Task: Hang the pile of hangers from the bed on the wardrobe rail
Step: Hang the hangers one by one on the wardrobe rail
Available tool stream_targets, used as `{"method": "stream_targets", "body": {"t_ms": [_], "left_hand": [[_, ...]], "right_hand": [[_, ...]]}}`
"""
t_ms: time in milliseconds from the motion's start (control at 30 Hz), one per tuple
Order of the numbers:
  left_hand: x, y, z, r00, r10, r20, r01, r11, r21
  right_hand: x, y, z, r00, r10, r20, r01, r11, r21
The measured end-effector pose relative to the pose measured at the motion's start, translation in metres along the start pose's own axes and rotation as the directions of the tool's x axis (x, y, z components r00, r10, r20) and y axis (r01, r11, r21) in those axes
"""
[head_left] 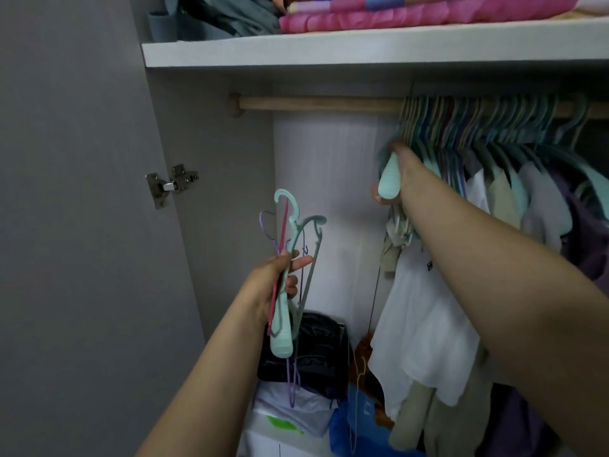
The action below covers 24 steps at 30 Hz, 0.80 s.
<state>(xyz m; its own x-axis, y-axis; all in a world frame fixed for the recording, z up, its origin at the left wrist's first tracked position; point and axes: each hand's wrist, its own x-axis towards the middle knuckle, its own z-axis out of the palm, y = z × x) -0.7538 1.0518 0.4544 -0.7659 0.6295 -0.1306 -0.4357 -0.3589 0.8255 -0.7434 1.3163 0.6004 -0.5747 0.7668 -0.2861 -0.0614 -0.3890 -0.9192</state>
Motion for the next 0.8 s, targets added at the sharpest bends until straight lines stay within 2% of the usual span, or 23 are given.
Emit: {"method": "stream_targets", "body": {"t_ms": [133,233,300,367,400,467,533,600,667,800], "left_hand": [[-0.005,-0.012,-0.009,1.0,0.013,-0.005,-0.013,1.0,-0.019],[-0.007,-0.02,-0.012,1.0,0.012,0.0,-0.012,0.996,-0.093],[-0.005,-0.026,-0.014,1.0,0.005,0.0,-0.005,0.992,-0.13],[-0.002,-0.033,-0.013,1.0,0.006,-0.019,-0.008,0.993,-0.114],[-0.001,-0.037,-0.012,0.999,0.011,-0.042,-0.015,0.996,-0.089],[0.001,-0.047,-0.009,0.996,0.024,-0.086,-0.029,0.998,-0.063],[0.001,-0.057,-0.008,0.995,0.035,-0.097,-0.038,0.999,-0.028],[0.001,-0.064,-0.008,0.992,0.06,-0.115,-0.048,0.994,0.101],[-0.001,-0.07,-0.007,0.987,0.093,-0.128,-0.066,0.977,0.203],[-0.003,-0.079,-0.002,0.988,0.083,-0.132,-0.055,0.978,0.201]], "right_hand": [[-0.014,0.016,-0.009,0.992,-0.077,0.1,0.064,0.99,0.129],[-0.066,0.06,-0.015,0.985,-0.075,0.157,0.062,0.995,0.083],[-0.088,0.112,-0.02,0.985,-0.032,0.171,0.044,0.997,-0.067],[-0.11,0.166,-0.026,0.963,0.097,0.251,0.006,0.925,-0.379],[-0.115,0.189,-0.03,0.924,0.194,0.329,0.011,0.848,-0.53],[-0.127,0.218,-0.036,0.791,0.385,0.476,0.051,0.734,-0.677],[-0.131,0.228,-0.044,0.693,0.468,0.549,0.022,0.747,-0.665],[-0.13,0.229,-0.053,0.651,0.482,0.586,-0.035,0.791,-0.611],[-0.132,0.23,-0.061,0.646,0.476,0.597,-0.076,0.818,-0.57],[-0.134,0.242,-0.069,0.689,0.44,0.575,-0.16,0.867,-0.471]]}}
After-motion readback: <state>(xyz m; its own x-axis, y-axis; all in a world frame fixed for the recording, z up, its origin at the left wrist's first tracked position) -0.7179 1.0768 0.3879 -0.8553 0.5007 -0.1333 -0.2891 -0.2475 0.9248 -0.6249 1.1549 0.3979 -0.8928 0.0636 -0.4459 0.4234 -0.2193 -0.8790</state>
